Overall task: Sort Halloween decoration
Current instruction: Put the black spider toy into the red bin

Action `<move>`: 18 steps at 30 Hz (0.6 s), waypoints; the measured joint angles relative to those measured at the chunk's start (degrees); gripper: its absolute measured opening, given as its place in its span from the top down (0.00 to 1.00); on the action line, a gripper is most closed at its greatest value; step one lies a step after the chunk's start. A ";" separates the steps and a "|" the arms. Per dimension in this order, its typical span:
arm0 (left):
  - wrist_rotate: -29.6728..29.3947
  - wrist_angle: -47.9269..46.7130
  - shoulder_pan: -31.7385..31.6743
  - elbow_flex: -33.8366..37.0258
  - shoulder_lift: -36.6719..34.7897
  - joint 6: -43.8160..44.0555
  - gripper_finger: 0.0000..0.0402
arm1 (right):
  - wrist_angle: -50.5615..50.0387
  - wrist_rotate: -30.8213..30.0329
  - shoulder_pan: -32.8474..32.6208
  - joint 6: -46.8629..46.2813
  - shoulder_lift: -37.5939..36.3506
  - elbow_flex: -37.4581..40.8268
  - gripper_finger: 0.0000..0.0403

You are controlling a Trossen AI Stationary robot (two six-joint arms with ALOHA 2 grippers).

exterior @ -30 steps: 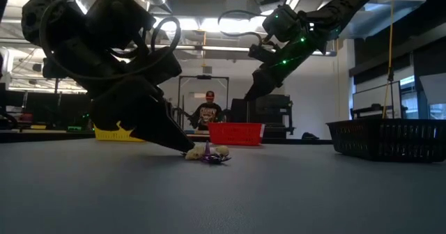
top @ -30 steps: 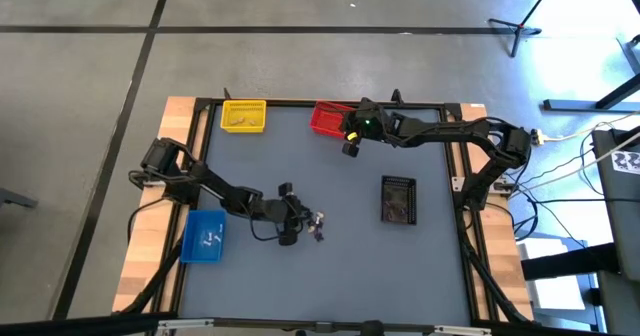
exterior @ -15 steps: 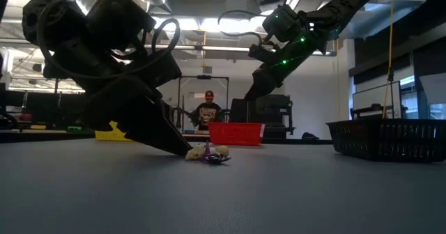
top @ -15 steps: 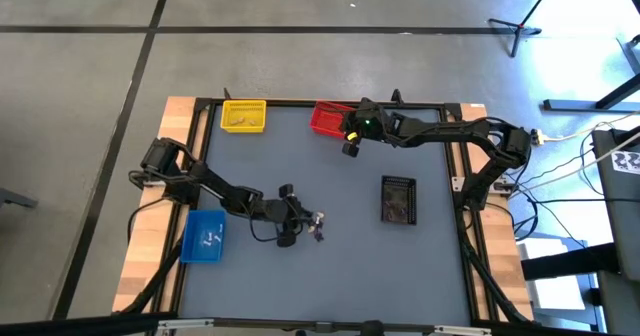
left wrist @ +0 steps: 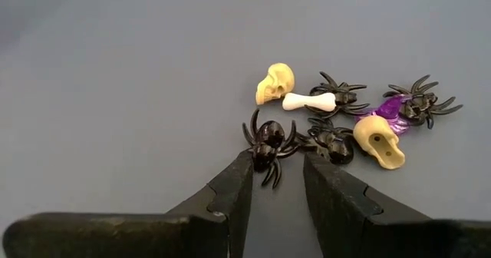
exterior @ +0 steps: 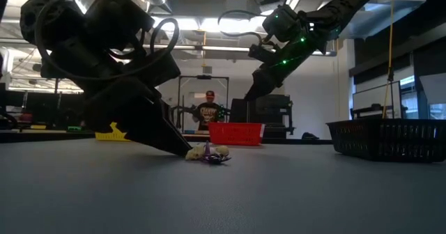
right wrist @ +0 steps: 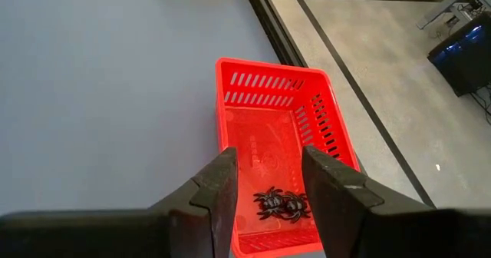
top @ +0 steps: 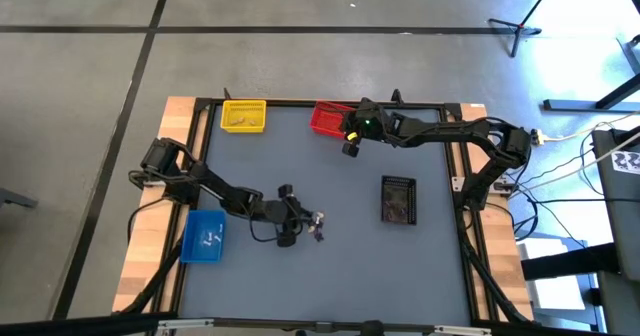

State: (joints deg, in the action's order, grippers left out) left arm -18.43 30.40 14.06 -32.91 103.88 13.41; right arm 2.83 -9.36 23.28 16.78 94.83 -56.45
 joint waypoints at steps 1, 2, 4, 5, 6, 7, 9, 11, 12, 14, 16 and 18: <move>-0.51 0.02 0.00 0.00 0.00 0.02 0.72 | 0.00 -0.01 0.01 0.00 0.00 0.01 0.64; -1.19 0.02 0.02 0.00 0.00 0.06 0.72 | 0.00 -0.01 0.01 0.00 0.00 -0.01 0.64; -2.56 0.06 0.04 0.02 0.02 0.35 0.72 | 0.00 0.00 0.01 0.00 0.00 0.01 0.64; -3.23 0.10 0.02 0.04 0.02 1.00 0.72 | 0.00 0.00 0.01 0.00 0.00 0.01 0.64; -3.94 0.11 -0.07 0.04 0.03 1.47 0.72 | 0.00 0.02 0.01 0.00 0.00 0.01 0.64; -4.22 0.12 -0.12 0.04 0.04 1.55 0.72 | 0.00 -0.01 0.01 0.00 0.00 0.01 0.64; -4.62 0.20 -0.13 0.04 0.04 1.58 0.72 | 0.00 -0.01 0.01 0.01 0.00 0.01 0.64; -4.71 0.24 -0.13 0.04 0.07 1.64 0.73 | 0.01 -0.01 0.01 0.00 0.00 0.01 0.64; -4.79 0.26 -0.13 0.04 0.07 1.66 0.73 | 0.02 0.01 0.00 0.00 0.00 0.01 0.64; -4.85 0.28 -0.13 0.04 0.07 1.66 0.76 | 0.02 -0.01 -0.01 0.00 0.00 0.01 0.64; -4.87 0.30 -0.15 0.04 0.07 1.66 0.78 | 0.01 -0.01 -0.01 0.00 0.00 0.01 0.64; -4.97 0.32 -0.16 0.04 0.07 1.66 0.81 | 0.02 -0.01 0.01 0.00 0.00 0.01 0.64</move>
State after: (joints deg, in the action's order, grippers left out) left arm -23.40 30.72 13.90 -32.86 103.94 15.07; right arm 2.85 -9.37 23.29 16.78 94.83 -56.45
